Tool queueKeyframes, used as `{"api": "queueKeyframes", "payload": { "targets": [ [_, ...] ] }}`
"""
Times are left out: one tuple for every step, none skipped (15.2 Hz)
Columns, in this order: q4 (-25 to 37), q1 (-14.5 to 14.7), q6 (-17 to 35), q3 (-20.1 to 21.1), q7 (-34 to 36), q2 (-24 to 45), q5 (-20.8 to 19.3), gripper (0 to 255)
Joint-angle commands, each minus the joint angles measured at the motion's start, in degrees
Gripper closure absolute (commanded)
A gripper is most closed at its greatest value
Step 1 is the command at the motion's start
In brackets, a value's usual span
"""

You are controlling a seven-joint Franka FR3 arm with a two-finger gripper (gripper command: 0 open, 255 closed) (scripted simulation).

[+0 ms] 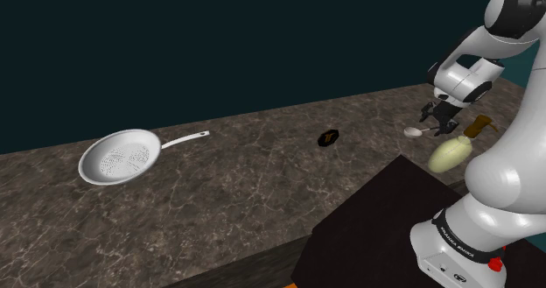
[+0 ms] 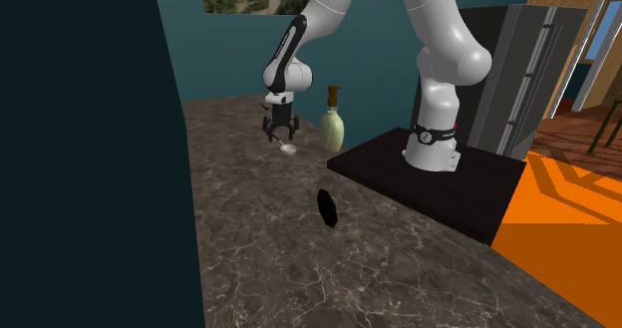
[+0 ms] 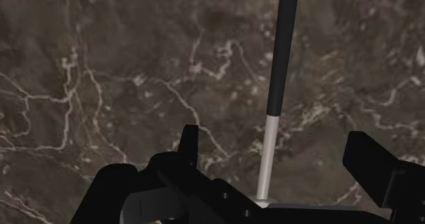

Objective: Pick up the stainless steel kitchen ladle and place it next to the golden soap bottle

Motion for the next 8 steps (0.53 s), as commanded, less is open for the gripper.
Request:
{"api": "queueKeyframes", "payload": {
  "targets": [
    [0.0,0.0,0.0,0.0,0.0,0.0,0.0,0],
    [-0.7,0.9,-1.0,-1.3,1.0,-1.8,-1.4,0],
    [-1.3,1.8,-2.1,-2.6,2.0,-3.5,-2.9,0],
    [-1.8,2.7,-3.2,-3.9,3.1,-5.3,-4.5,0],
    [-2.2,3.4,-4.0,-4.9,3.9,-6.7,-5.8,0],
    [-2.2,3.4,-4.0,-4.9,3.9,-6.7,-5.8,0],
    [-2.2,3.4,-4.0,-4.9,3.9,-6.7,-5.8,0],
    [-2.2,3.4,-4.0,-4.9,3.9,-6.7,-5.8,0]
  ]
}}
